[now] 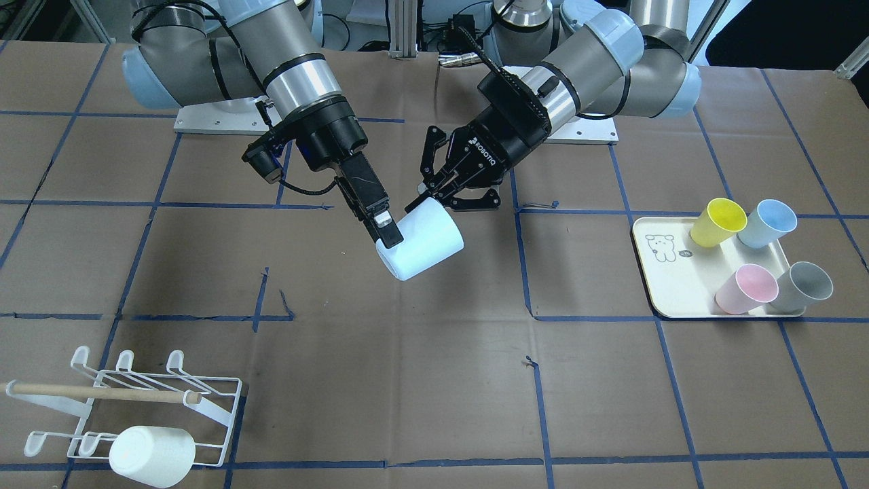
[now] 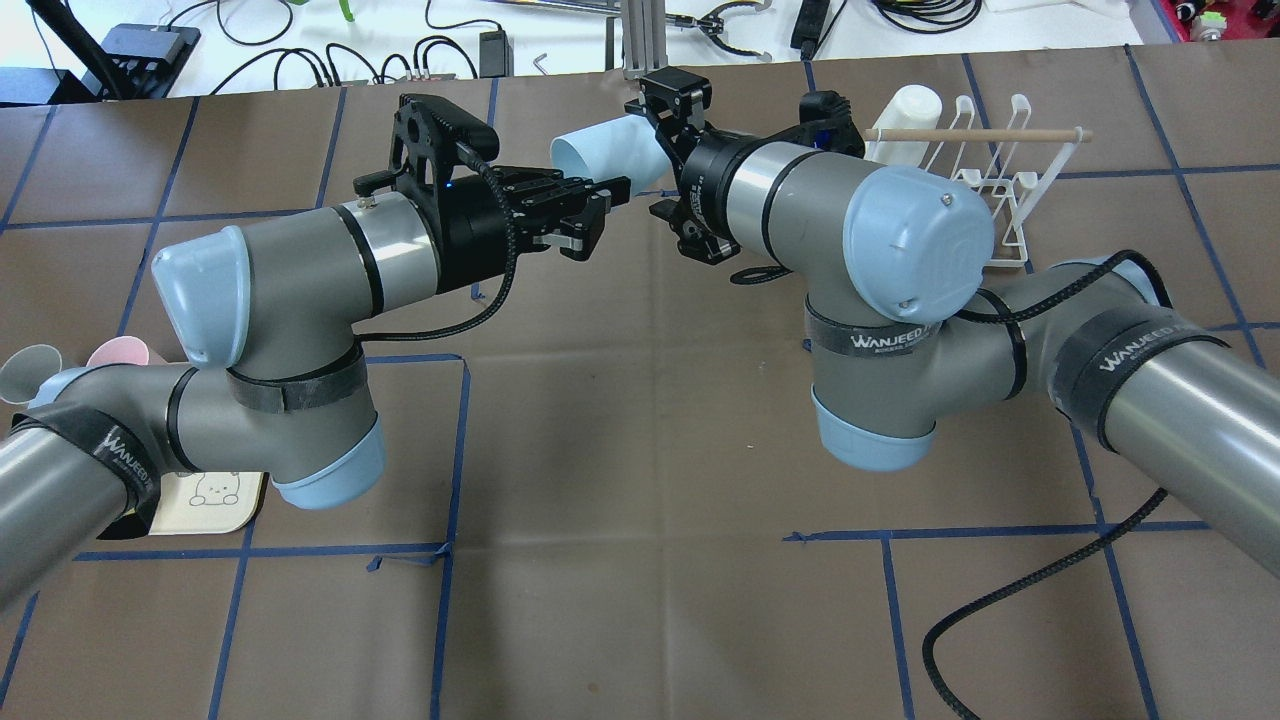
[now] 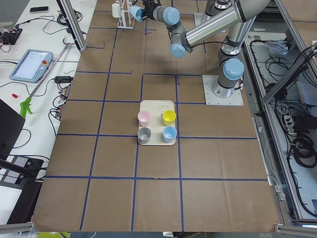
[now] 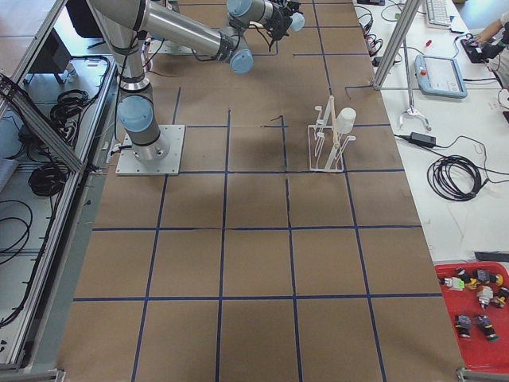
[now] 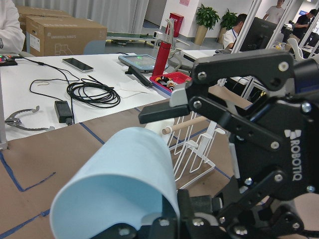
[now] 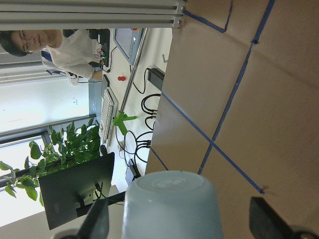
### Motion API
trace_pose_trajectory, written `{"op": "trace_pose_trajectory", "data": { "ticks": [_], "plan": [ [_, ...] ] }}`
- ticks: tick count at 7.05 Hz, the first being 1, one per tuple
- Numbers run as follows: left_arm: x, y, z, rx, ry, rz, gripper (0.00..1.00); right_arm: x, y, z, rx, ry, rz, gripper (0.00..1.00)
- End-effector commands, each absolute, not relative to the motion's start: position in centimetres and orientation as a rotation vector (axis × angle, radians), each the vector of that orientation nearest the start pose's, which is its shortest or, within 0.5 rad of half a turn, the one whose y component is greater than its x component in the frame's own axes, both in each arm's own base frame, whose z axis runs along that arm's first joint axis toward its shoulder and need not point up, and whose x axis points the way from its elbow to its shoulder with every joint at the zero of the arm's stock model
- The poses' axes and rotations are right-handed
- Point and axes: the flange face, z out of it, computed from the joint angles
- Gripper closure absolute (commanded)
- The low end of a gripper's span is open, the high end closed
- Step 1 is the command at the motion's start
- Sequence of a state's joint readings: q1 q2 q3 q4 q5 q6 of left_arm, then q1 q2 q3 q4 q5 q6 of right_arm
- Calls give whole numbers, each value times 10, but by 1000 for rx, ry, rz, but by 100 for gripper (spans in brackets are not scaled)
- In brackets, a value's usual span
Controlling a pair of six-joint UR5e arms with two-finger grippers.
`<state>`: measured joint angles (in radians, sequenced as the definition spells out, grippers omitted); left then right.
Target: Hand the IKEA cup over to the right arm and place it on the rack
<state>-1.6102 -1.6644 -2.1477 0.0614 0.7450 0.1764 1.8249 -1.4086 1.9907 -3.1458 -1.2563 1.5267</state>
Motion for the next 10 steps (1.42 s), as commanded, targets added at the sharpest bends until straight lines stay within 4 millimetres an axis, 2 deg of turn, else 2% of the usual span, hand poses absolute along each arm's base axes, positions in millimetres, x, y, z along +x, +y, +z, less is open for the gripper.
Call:
{"op": "trace_pose_trajectory", "data": {
  "ticks": [1,4,7,8,9,10],
  "plan": [
    [-225,-451,385,-713,-2064,1172,98,313,-477,396,1091,1848,-450,1],
    [-225,-451,384,-712,-2064,1170,97,315,-476,396,1089,1851,-447,4],
    [-225,-451,384,-712,-2064,1170,97,315,-477,394,1089,1854,-444,23],
    [-225,-451,385,-713,-2064,1172,97,315,-477,395,1087,1853,-444,34],
    [-225,-451,385,-714,-2063,1173,96,316,-477,394,1088,1854,-443,41],
    [-225,-451,385,-712,-2063,1172,93,316,-477,395,1086,1853,-442,44]
  ]
}}
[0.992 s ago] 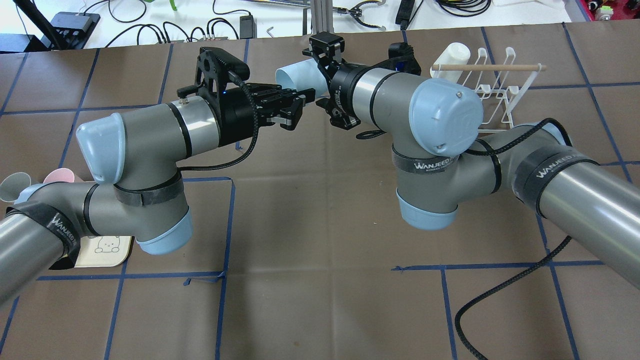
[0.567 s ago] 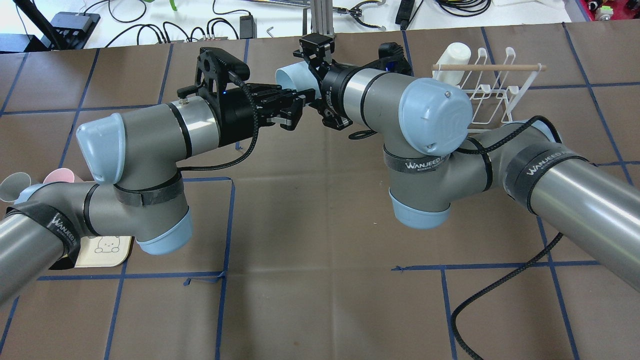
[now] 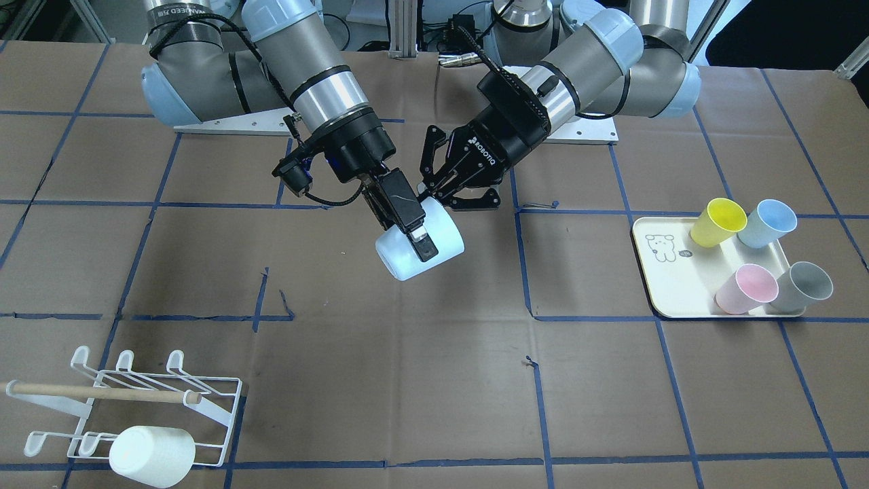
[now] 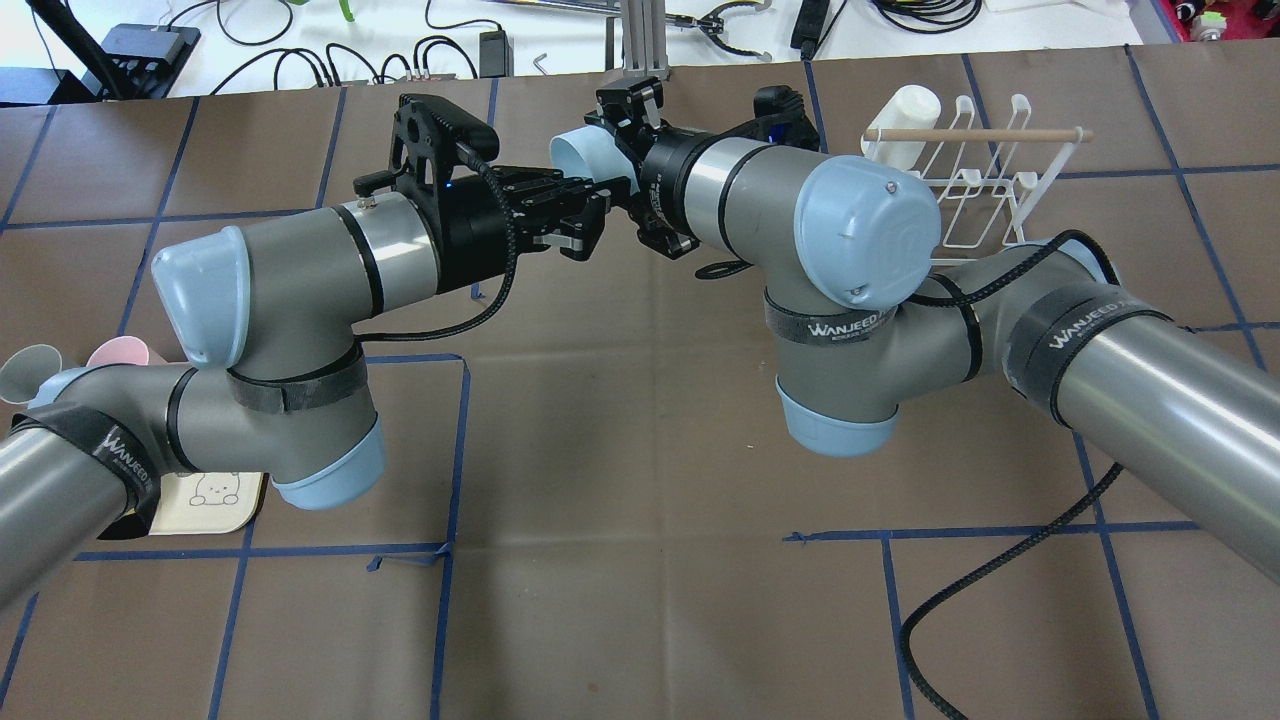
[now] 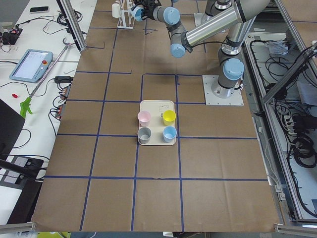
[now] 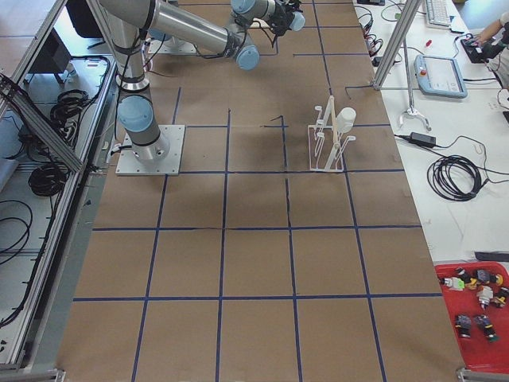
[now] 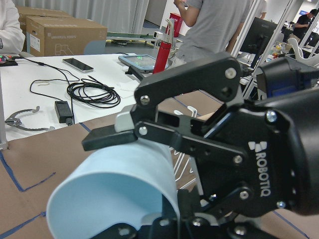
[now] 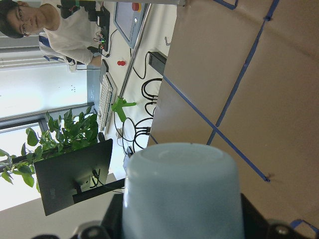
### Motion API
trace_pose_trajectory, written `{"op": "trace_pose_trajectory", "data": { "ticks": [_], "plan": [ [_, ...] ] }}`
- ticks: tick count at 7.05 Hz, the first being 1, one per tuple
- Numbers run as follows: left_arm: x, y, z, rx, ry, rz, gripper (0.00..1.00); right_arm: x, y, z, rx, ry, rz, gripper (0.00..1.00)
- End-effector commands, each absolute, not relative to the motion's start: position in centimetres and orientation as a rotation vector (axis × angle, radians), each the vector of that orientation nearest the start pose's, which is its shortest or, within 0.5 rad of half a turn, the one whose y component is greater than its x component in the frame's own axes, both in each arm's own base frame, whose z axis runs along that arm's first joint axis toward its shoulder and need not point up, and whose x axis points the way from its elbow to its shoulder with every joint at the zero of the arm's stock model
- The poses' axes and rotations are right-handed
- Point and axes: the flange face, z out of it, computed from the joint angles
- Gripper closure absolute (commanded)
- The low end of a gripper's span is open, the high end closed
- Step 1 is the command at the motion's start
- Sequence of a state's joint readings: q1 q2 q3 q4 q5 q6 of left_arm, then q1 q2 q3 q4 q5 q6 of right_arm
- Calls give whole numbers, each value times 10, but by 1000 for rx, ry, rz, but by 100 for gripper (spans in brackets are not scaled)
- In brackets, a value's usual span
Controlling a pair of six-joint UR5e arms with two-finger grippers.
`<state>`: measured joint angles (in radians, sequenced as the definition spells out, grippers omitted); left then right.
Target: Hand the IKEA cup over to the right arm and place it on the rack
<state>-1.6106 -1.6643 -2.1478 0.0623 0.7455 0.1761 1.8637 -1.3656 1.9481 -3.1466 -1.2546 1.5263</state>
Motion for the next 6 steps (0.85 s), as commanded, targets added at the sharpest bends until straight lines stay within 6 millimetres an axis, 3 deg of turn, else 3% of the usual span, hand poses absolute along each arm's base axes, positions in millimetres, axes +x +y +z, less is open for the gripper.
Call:
{"op": "trace_pose_trajectory", "data": {
  "ticks": [1,2,3,5,6],
  "plan": [
    [-225,-451,386,-712,-2064,1175,91,315,-477,394,1088,1852,-443,46],
    [-225,-451,386,-712,-2064,1175,88,315,-477,394,1088,1852,-443,48],
    [-225,-451,387,-711,-2063,1176,74,315,-476,394,1090,1854,-441,48],
    [-225,-452,387,-666,-2068,1153,11,315,-477,394,1090,1854,-441,53],
    [-224,-451,389,-652,-2068,1152,1,315,-476,394,1090,1854,-441,56]
  ]
}}
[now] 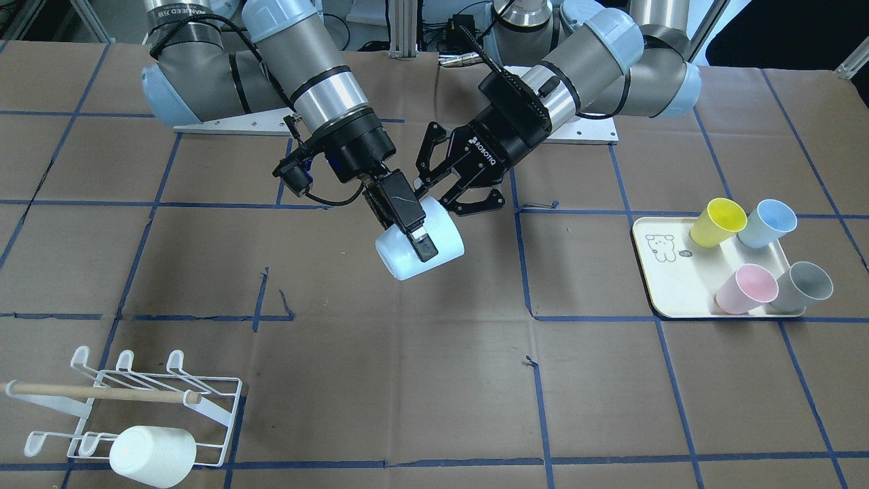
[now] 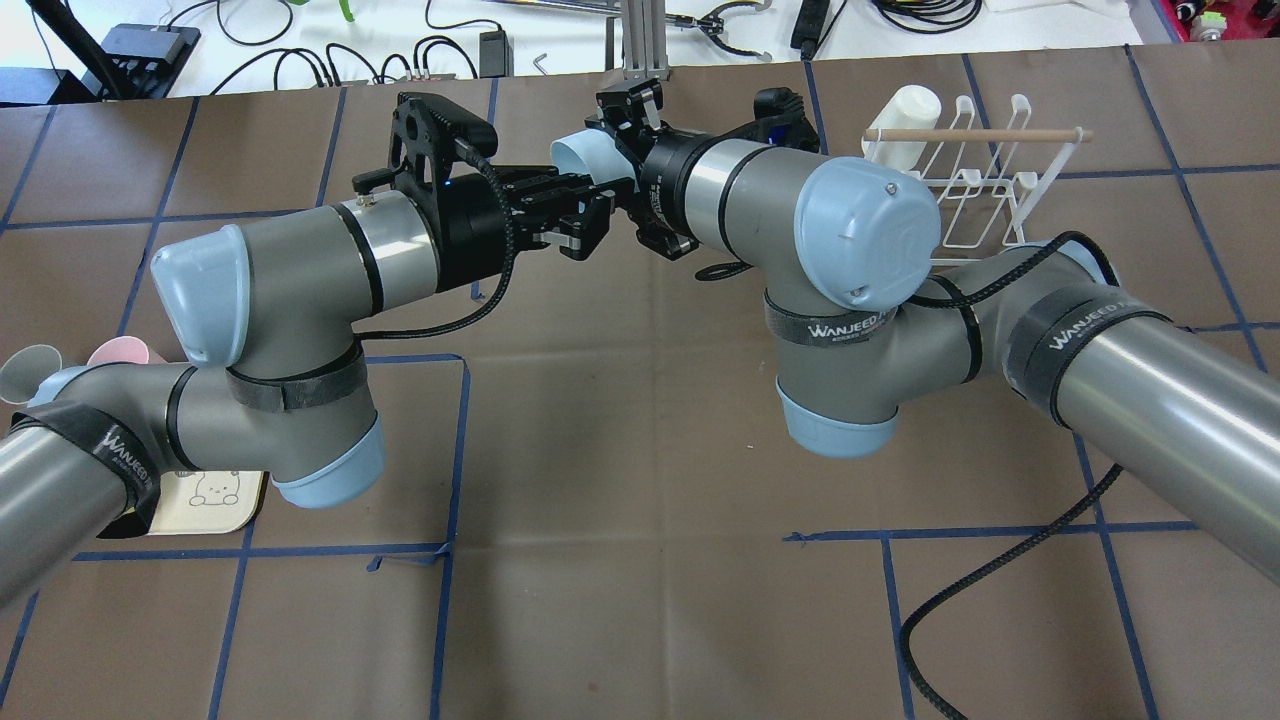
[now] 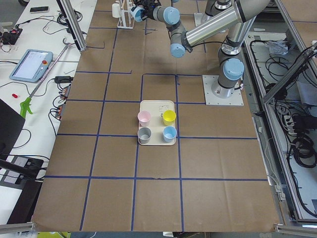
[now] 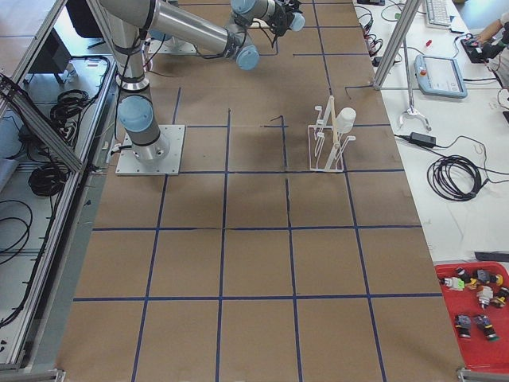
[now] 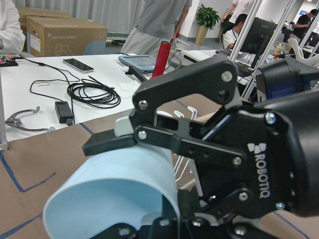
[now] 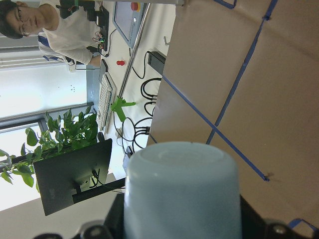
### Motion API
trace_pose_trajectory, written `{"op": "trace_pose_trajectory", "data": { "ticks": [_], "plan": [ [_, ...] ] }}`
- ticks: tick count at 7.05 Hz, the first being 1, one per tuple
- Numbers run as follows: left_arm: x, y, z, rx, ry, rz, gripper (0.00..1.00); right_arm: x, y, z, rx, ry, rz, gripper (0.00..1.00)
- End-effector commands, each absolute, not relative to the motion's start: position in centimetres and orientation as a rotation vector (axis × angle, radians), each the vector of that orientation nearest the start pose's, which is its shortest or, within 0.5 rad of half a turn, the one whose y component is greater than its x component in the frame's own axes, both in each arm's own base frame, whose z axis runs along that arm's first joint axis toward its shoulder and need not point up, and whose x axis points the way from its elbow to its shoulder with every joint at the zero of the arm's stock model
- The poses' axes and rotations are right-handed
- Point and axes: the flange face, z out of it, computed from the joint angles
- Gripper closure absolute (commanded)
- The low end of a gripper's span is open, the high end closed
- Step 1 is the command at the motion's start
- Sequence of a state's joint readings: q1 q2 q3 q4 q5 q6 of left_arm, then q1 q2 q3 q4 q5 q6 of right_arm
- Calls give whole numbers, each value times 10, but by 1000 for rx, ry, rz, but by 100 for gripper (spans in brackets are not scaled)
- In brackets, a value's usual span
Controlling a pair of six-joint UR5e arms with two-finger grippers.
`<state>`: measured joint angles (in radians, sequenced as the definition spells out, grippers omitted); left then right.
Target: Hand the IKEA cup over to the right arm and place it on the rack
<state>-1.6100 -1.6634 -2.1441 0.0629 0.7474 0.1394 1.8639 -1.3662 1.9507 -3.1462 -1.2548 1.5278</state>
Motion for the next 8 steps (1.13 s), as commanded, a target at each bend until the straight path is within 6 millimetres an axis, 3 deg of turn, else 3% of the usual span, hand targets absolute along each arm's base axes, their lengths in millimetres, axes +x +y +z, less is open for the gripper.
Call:
{"op": "trace_pose_trajectory", "data": {
  "ticks": [1,3,5,6,8],
  "plan": [
    [-222,-449,394,-648,-2066,1163,1,317,-476,393,1080,1854,-426,60],
    [-204,-450,394,-607,-2088,1183,1,316,-477,395,1077,1850,-429,70],
    [-140,-446,404,-471,-2151,1276,1,302,-486,396,1096,1833,-455,73],
    [-122,-446,410,-401,-2194,1258,1,275,-502,397,1140,1805,-491,79],
    [-103,-470,410,-257,-2404,1178,1,232,-528,401,1070,1867,-667,86]
  ]
}}
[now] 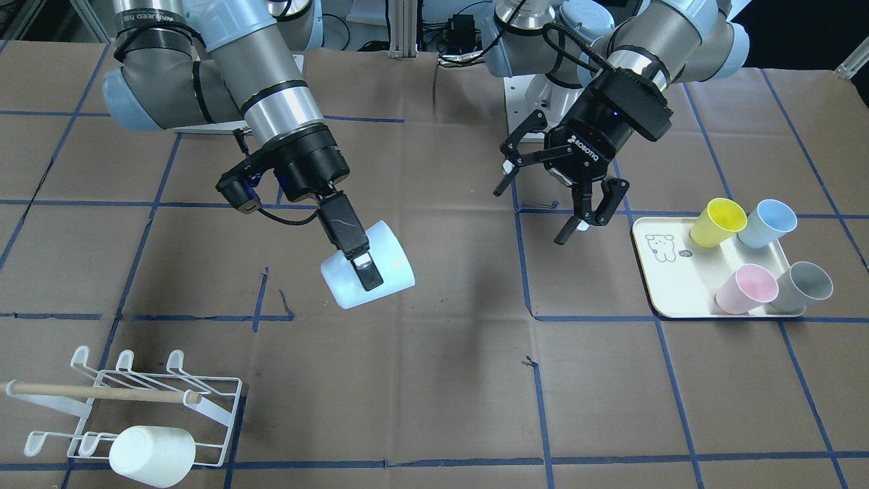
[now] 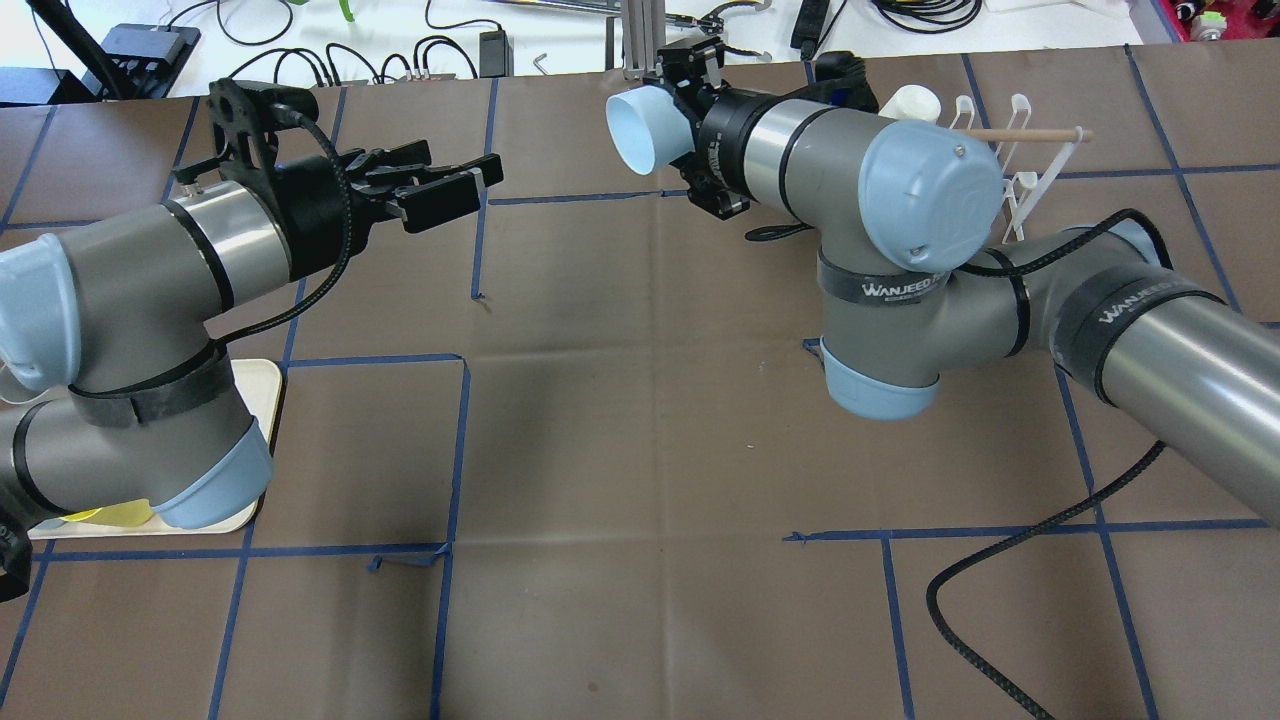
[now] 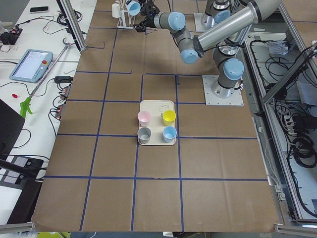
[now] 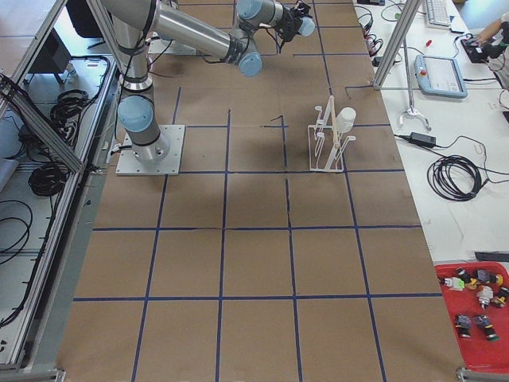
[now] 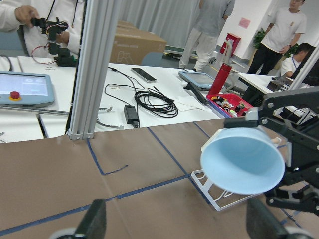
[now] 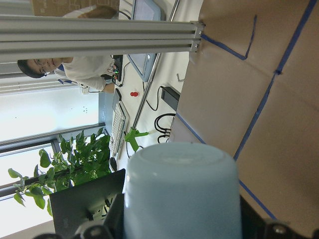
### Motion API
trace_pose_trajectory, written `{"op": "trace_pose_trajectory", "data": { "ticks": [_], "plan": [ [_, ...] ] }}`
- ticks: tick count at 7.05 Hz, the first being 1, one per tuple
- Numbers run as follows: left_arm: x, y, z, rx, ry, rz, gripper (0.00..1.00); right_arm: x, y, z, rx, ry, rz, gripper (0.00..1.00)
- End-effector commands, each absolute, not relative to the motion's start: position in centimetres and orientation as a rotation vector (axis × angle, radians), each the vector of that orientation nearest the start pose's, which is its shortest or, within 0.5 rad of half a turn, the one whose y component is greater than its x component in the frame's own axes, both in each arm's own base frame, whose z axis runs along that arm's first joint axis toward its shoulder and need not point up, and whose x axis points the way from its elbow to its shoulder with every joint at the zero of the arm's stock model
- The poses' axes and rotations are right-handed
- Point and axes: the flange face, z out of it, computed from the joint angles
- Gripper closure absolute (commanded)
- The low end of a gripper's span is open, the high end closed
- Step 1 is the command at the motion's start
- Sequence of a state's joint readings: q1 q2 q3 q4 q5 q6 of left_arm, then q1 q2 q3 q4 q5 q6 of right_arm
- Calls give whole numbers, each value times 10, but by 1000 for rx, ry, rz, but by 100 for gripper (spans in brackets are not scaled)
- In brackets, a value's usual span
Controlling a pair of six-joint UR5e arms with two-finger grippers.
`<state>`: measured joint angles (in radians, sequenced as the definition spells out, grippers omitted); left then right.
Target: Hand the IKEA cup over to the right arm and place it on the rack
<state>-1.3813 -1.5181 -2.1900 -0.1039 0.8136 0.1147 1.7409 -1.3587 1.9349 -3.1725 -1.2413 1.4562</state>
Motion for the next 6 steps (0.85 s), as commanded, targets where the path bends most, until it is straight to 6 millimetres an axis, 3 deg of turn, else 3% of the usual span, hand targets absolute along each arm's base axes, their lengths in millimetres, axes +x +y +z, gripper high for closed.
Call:
{"op": "trace_pose_trajectory", "data": {
  "ticks": [1,3,5,6],
  "plan": [
    [-95,-485,406,-172,-2543,1074,1,216,-539,393,984,1940,-763,87],
    [-89,-501,404,12,-2754,783,1,160,-564,384,917,2042,-1048,87],
    [-128,-495,426,72,-3015,440,1,90,-587,379,692,2202,-1367,87],
    [-134,-488,449,55,-3107,228,1,65,-590,376,596,2231,-1512,88]
  ]
}}
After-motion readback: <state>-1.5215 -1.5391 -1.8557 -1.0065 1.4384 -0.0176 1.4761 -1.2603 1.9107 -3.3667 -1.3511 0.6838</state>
